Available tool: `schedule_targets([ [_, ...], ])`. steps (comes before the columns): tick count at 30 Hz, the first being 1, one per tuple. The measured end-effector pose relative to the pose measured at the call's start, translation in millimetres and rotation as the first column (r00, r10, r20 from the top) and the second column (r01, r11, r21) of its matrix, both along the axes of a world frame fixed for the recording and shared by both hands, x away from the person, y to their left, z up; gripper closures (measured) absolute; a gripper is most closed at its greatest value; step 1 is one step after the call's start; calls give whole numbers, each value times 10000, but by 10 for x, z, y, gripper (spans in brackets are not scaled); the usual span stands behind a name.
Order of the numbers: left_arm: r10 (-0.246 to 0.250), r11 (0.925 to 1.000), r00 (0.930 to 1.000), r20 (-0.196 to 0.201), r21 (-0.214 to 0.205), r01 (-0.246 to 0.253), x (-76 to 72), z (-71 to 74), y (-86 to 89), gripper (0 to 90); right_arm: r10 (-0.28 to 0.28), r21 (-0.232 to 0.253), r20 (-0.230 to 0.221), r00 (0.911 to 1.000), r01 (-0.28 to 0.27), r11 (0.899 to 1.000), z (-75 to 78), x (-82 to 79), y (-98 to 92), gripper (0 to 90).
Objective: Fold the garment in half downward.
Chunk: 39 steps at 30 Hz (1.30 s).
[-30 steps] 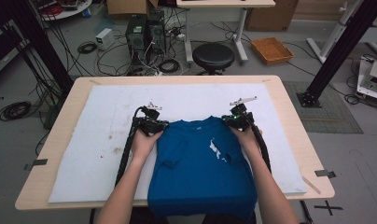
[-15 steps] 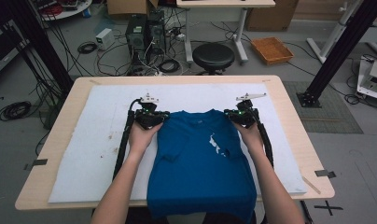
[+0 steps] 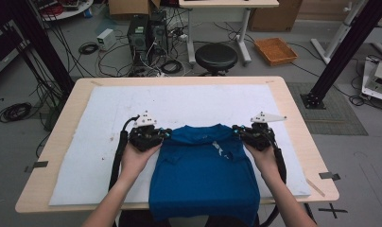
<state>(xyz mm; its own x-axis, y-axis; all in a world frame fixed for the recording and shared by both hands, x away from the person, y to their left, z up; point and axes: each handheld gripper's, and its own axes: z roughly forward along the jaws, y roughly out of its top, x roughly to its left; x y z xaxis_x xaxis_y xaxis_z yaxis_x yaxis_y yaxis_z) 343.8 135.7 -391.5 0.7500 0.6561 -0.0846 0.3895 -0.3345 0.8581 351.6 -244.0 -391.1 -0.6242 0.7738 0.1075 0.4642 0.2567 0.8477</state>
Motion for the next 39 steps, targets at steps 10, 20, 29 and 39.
schedule_targets([
  [10,-598,9962,9979,233,647,582,-503,-179,19,878,337,-575,239,9991,-323,9978,-163,-587,-37,876],
  [20,-1163,9860,9932,47,1209,1149,-800,-343,0,877,717,-1333,101,9974,-698,9886,-317,-916,-62,876],
  [29,-1679,9725,9857,-159,1613,1682,-961,-446,-17,865,997,-1635,-248,9947,-1025,9812,-395,-1089,-90,869],
  [39,-1582,9793,9872,-200,1246,1595,-1011,-396,41,730,799,-1519,-83,9968,-802,9851,-349,-1151,-193,784],
])
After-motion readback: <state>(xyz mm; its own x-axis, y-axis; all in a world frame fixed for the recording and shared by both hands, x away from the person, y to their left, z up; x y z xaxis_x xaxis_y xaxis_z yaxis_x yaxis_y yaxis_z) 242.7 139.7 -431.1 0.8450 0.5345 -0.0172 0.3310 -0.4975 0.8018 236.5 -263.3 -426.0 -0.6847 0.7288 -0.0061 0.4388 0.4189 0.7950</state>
